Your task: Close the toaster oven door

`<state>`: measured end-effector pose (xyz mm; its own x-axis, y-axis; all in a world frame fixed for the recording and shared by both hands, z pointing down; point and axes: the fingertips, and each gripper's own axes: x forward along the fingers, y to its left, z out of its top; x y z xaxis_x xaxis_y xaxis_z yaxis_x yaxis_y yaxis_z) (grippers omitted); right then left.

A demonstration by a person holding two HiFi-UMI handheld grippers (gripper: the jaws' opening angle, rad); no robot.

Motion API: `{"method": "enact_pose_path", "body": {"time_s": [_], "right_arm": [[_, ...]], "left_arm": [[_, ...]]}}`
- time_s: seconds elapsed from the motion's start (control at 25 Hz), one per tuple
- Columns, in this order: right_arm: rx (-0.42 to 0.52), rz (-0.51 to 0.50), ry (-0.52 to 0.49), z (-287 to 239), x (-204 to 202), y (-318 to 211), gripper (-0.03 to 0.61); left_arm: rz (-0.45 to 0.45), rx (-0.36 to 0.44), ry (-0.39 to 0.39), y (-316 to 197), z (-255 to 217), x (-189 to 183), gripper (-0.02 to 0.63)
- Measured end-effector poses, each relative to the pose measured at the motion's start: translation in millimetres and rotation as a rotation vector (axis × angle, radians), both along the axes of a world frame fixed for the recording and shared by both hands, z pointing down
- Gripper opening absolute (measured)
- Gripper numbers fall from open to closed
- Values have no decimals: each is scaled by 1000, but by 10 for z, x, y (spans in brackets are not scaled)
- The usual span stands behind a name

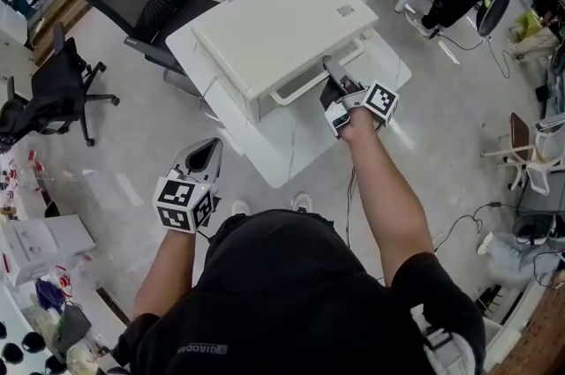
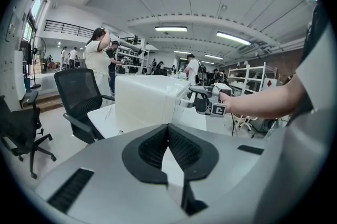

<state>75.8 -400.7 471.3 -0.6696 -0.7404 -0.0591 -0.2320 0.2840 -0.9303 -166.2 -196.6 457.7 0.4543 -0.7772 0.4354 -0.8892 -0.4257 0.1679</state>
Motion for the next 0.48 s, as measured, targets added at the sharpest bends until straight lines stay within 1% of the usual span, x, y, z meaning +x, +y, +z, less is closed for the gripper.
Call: {"method": "enact_pose_path", "body": {"time_s": [0.16, 0.48], "right_arm": [[-22, 10, 1, 29, 53, 87, 160], [-34, 48, 9, 47, 242, 250, 160]], "left_arm": [[7, 7, 13, -23, -37, 9, 3], [42, 16, 13, -79, -82, 93, 3]]}}
